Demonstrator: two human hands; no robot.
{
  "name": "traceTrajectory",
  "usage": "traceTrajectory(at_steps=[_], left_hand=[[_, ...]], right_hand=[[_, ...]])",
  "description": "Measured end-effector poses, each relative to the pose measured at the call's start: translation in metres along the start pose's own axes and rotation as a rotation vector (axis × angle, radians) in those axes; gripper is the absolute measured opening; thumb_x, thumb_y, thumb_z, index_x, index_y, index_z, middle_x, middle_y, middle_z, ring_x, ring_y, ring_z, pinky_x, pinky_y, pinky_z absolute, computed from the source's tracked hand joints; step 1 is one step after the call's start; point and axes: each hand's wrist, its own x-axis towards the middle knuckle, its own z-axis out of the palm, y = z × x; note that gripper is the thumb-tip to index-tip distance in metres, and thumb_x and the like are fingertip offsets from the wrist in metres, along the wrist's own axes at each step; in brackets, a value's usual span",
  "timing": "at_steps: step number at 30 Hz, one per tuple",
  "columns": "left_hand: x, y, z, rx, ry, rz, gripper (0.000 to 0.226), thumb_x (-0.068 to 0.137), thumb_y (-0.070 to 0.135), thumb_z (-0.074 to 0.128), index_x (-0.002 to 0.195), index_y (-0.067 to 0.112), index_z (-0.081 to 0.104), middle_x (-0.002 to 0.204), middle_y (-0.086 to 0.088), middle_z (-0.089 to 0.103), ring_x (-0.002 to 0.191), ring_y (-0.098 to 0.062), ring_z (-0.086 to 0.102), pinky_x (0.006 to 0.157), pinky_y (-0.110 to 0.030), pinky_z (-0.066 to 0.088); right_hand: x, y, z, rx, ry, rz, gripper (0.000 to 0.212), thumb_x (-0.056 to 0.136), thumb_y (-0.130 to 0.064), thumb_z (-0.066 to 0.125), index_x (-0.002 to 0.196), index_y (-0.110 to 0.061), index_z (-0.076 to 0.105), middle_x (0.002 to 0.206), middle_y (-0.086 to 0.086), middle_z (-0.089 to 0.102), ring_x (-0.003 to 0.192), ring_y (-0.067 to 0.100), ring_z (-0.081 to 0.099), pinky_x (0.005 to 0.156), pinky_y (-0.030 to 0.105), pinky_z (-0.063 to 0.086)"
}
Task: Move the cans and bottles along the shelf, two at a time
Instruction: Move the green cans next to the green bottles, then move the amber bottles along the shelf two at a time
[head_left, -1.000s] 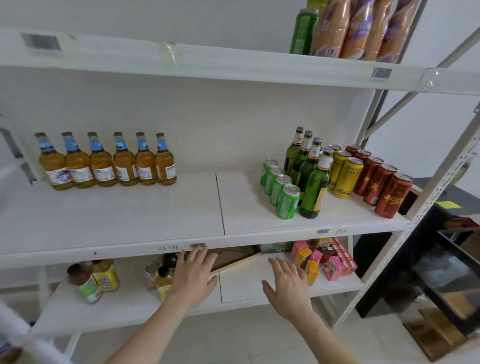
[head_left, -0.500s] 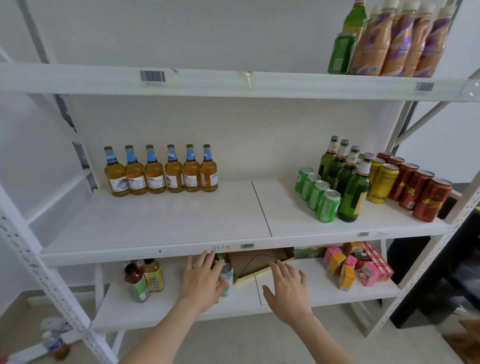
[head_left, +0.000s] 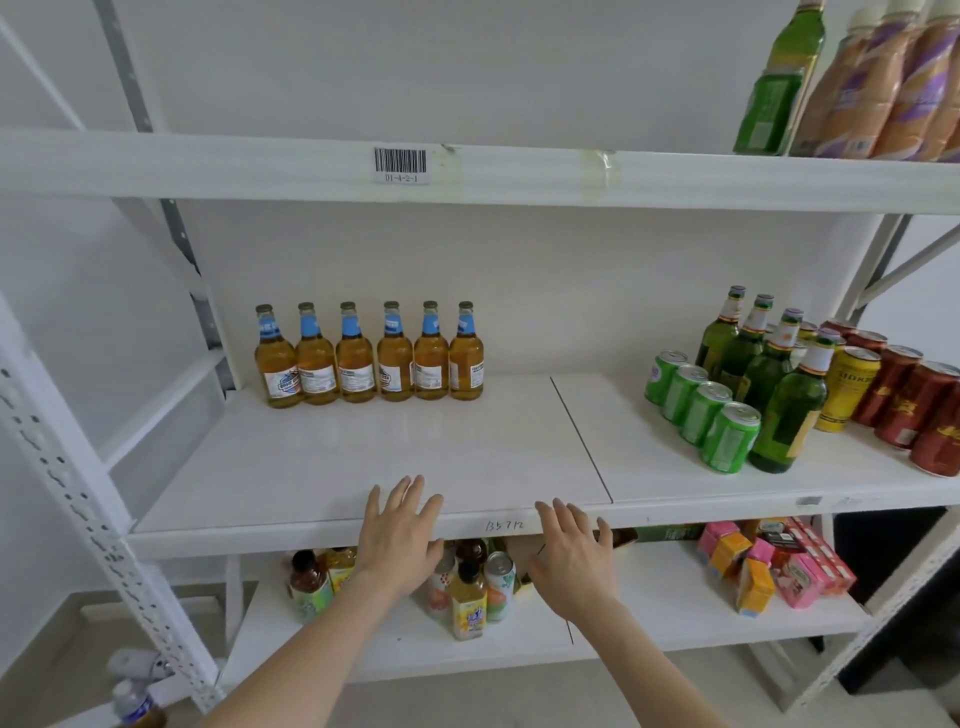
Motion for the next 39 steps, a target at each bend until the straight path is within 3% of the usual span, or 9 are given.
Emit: traceTrajectory(at_steps=[16,25,30,34,39], left_hand=[[0.163,-0.055,0.001,0.004,0.098,-0.120,0.059,0.094,0.050,0.046,0.146,0.026,0.034,0.160,-0.010,0.024,0.148,-0.029,0.019,0.118,-0.053,0.016],[0.257,-0.098,-0.002,-0.078,0.236,-0.098,0.066,0.094,0.047,0.049,0.150,0.019,0.028,0.158,-0.009,0.029,0.146,-0.027,0.025,0.118,-0.043,0.027],[0.305,-0.108,-0.012,-0.220,0.340,-0.077,0.068,0.093,0.042,0.056,0.148,0.013,0.030,0.149,-0.010,0.042,0.136,-0.027,0.040,0.109,-0.040,0.041],[0.335,-0.114,-0.015,-0.364,0.423,-0.090,0.067,0.093,0.041,0.058,0.146,0.011,0.032,0.141,-0.011,0.050,0.123,-0.026,0.055,0.093,-0.034,0.050],[0.363,-0.118,-0.012,-0.485,0.341,-0.131,0.074,0.093,0.043,0.058,0.151,0.018,0.019,0.146,-0.007,0.045,0.120,-0.023,0.058,0.087,-0.032,0.051]], right_hand=[[0.195,-0.012,-0.008,0.019,0.096,-0.087,0.065,0.098,-0.052,0.038,0.153,-0.023,0.019,0.161,0.002,0.024,0.147,0.023,0.022,0.118,0.050,0.016],[0.297,-0.035,0.000,0.135,0.165,-0.029,0.068,0.095,-0.055,0.043,0.151,-0.023,0.022,0.157,-0.001,0.033,0.143,0.023,0.031,0.116,0.046,0.024],[0.341,-0.038,0.002,0.261,0.214,-0.022,0.065,0.093,-0.051,0.047,0.148,-0.024,0.026,0.148,-0.001,0.044,0.134,0.024,0.042,0.108,0.044,0.033],[0.373,-0.038,0.005,0.355,0.177,-0.002,0.068,0.092,-0.054,0.049,0.149,-0.027,0.024,0.147,-0.002,0.045,0.130,0.024,0.045,0.105,0.043,0.036],[0.402,-0.044,0.015,0.461,0.104,0.022,0.070,0.088,-0.054,0.058,0.142,-0.025,0.026,0.131,-0.001,0.056,0.115,0.024,0.055,0.095,0.044,0.045]])
